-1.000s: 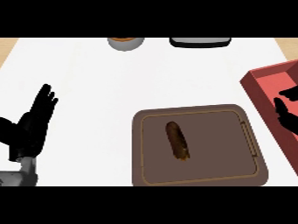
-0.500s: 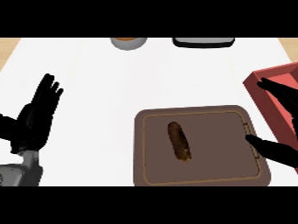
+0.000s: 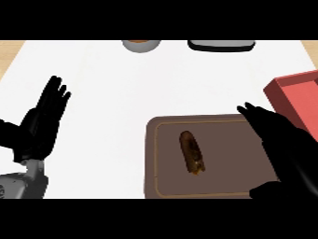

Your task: Pick the sweet potato from the tray and place it in the cardboard box

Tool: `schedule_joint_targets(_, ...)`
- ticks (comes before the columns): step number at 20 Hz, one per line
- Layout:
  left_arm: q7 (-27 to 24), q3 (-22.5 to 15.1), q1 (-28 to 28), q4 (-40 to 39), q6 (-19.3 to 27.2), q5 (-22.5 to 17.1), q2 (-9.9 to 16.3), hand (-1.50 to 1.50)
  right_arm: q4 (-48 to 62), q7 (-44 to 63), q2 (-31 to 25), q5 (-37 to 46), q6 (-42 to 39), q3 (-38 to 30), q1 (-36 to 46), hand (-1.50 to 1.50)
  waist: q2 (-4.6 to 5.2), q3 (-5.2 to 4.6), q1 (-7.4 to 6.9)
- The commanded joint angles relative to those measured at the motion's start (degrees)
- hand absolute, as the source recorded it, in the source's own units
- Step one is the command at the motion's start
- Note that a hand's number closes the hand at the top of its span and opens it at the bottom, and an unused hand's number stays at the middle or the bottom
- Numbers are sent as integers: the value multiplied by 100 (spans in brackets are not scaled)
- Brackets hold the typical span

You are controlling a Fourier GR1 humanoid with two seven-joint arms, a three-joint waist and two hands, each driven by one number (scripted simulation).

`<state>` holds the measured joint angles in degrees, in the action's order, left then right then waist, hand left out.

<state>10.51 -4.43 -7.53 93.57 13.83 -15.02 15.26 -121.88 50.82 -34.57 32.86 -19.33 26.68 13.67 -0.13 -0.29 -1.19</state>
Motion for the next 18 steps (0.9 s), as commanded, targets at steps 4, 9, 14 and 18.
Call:
schedule_joint_targets(4,290,283,-49,118,-158,-158,173,0,132,1938,1795,-60,-745,973,1140,-150,0,18,41)
schedule_joint_targets(9,-92,274,162,15,-255,-46,-44,0,627,1658,2101,3,-912,774,1219,-150,5,24,99)
schedule_joint_targets(14,-204,390,113,-152,-295,10,34,0,1121,2142,2596,800,-747,1386,1211,-150,0,19,129)
schedule_joint_targets(18,-60,121,498,449,-142,214,-154,0,1469,1804,2879,680,-830,914,1166,-150,0,26,82)
